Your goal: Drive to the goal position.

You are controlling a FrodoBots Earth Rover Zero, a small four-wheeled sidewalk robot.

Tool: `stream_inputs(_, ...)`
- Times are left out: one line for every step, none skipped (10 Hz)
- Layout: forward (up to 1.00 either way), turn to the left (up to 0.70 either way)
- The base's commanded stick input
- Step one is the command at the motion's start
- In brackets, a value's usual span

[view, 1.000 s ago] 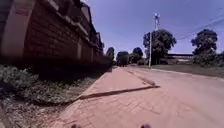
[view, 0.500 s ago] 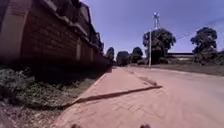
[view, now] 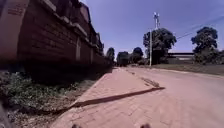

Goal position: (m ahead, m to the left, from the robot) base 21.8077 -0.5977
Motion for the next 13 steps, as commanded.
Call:
stream_inputs(0.3, 0.0)
stream_inputs(0.3, 0.0)
stream_inputs(0.3, 0.0)
stream_inputs(0.3, 0.0)
stream_inputs(0.3, 0.0)
stream_inputs(0.3, 0.0)
stream_inputs(0.3, 0.0)
stream_inputs(0.3, 0.0)
stream_inputs(0.3, 0.0)
stream_inputs(0.3, 0.0)
stream_inputs(0.3, 0.0)
stream_inputs(0.3, 0.0)
stream_inputs(0.3, 0.0)
